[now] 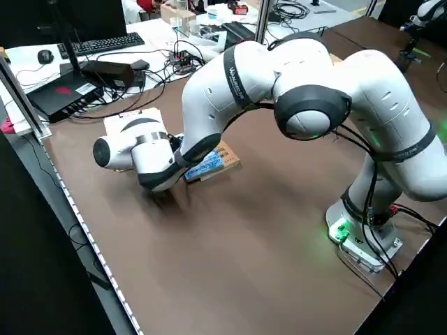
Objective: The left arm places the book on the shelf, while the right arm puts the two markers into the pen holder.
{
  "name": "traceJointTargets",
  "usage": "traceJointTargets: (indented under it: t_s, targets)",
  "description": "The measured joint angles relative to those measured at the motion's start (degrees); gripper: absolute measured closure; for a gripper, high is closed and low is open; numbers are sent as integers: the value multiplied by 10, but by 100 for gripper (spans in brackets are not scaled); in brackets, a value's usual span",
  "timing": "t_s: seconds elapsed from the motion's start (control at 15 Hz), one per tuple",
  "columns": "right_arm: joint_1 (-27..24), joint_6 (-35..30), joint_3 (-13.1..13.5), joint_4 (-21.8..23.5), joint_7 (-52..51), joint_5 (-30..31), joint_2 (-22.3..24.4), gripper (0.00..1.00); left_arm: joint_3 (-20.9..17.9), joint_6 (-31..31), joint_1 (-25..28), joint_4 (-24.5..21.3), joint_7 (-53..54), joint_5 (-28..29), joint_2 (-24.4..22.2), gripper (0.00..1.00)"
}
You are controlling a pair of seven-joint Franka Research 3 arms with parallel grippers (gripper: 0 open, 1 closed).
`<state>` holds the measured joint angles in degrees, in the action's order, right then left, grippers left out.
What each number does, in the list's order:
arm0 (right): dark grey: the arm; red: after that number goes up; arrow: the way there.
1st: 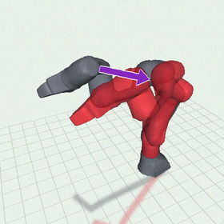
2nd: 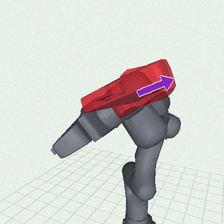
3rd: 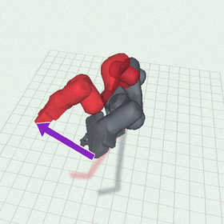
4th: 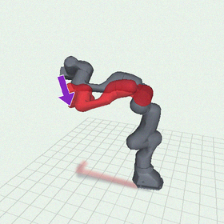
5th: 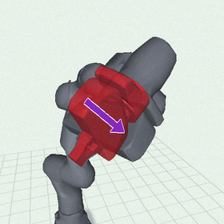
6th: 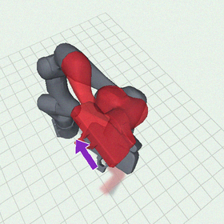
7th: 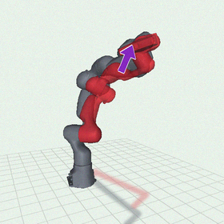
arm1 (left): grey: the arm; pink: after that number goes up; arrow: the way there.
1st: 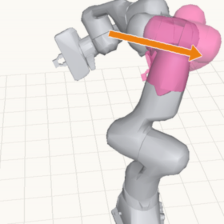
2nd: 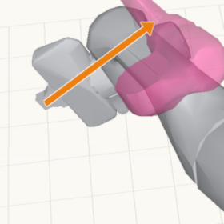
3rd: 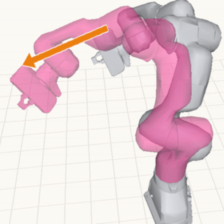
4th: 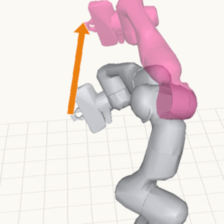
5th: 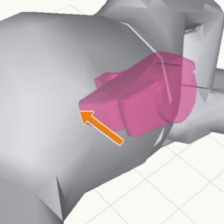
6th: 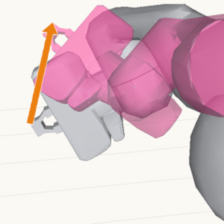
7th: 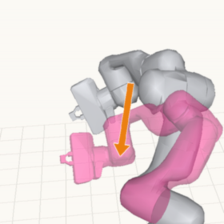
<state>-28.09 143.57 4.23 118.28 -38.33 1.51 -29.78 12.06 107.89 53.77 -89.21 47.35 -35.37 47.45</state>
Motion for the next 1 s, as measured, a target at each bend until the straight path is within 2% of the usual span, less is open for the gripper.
traceJointTargets:
  t_s: [0.07, 0.2, 0.27, 0.33, 0.4, 0.53, 0.67, 0.73, 0.87, 1.0]
  targets:
    - [0, 1, 0, -1, 0, 0, 0, 42, 0, 0, 0, 0, 0, 0, 0, 40]
    - [0, 1, 0, -5, 0, 0, 0, 62, 1, -1, 0, 0, -1, 0, 1, 44]
    - [0, 1, 0, -6, 0, 0, 0, 73, 1, -1, 0, 0, -1, 0, 1, 51]
    - [1, 1, -1, -7, 0, 0, 0, 82, 1, -1, 0, 0, -1, 0, 1, 52]
    - [1, 1, -1, -7, 0, 0, 0, 82, 1, -1, 0, 0, -1, 0, 2, 52]
    - [2, 1, -2, -7, -2, 0, 0, 82, 1, -1, 0, 0, -1, 0, 2, 70]
    - [8, 0, -4, -7, -8, 0, 1, 82, 1, -3, 0, 0, 0, 0, 2, 72]
    - [18, -29, -10, -12, -17, -1, 10, 82, 2, -10, 1, 2, 3, 0, 2, 77]
    - [24, -117, -27, -33, -19, -8, 39, 82, 2, -13, 1, 3, 5, 0, 2, 78]
    - [28, -230, -44, -65, -21, -54, 77, 82, 3, -14, 1, 4, 5, 0, 0, 78]
